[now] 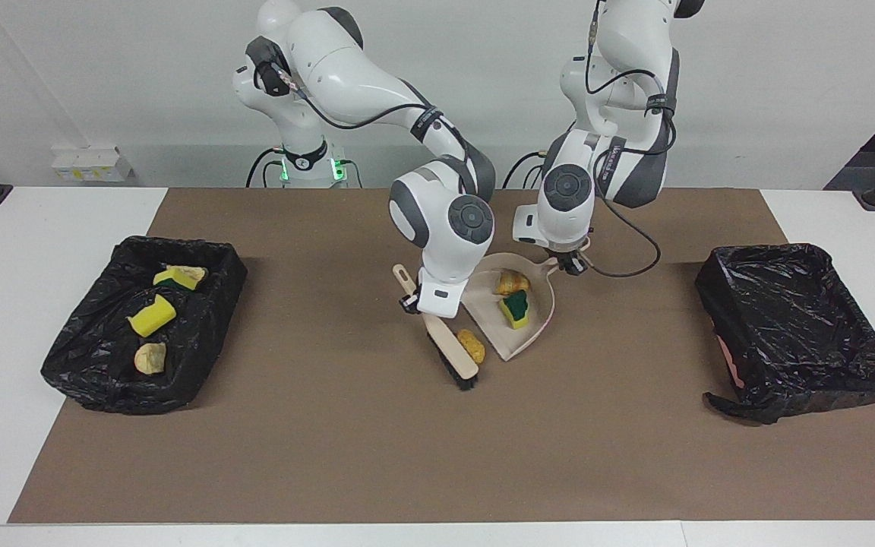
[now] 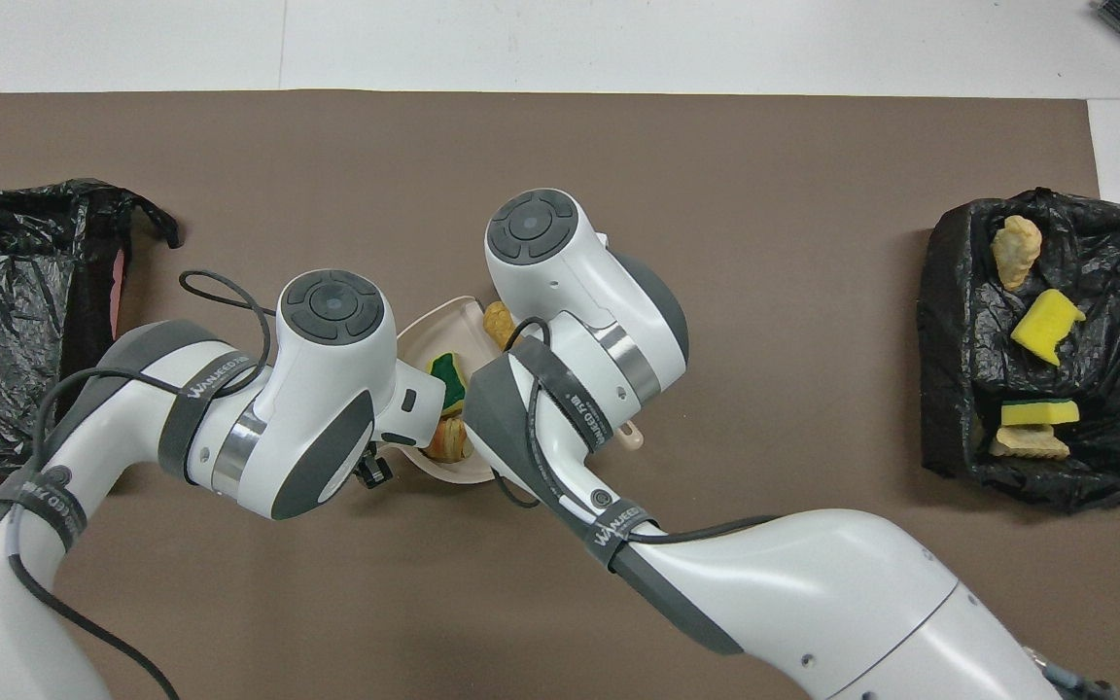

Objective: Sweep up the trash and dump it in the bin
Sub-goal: 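Sweep the last bread piece into the dustpan with the right gripper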

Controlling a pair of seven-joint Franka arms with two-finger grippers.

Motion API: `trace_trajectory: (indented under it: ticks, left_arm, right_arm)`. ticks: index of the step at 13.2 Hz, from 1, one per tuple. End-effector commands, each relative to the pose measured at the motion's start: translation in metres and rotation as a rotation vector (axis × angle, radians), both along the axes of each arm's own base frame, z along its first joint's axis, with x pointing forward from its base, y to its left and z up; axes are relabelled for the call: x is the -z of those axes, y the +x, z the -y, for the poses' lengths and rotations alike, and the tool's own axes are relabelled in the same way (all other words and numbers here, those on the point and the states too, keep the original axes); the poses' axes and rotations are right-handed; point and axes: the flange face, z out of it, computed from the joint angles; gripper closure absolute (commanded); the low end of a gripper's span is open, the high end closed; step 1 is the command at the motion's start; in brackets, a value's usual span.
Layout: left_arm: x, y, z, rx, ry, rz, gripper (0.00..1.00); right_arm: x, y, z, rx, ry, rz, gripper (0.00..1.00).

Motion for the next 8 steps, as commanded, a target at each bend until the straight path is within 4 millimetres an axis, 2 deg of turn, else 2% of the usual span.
trace_trajectory:
  ticks: [1, 3, 4, 6, 8]
  left_arm:
    - [0.002, -0.001, -0.007, 0.002, -0.020, 0.032, 1.00]
    - [0.000, 0.002, -0.006, 0.036, -0.044, 0.052, 1.00]
    - [0.001, 0.005, -0.007, 0.049, -0.053, 0.057, 1.00]
    - [0.001, 0.015, -0.014, 0.081, -0.085, 0.081, 1.00]
    - [-0.003, 0.028, -0.018, 0.101, -0.113, 0.118, 1.00]
  right_arm:
    - [-0.007, -0.031, -0.024, 0.043, 0.062, -0.066, 1.00]
    - [-0.014, -0.045, -0.043, 0.105, 0.097, -0.107, 1.00]
    - [-0.021, -0.045, -0.044, 0.125, 0.108, -0.112, 1.00]
    - [-0.036, -0.037, -0.031, 0.142, 0.096, -0.110, 1.00]
    - [-0.052, -0.029, -0.017, 0.304, 0.059, -0.081, 1.00]
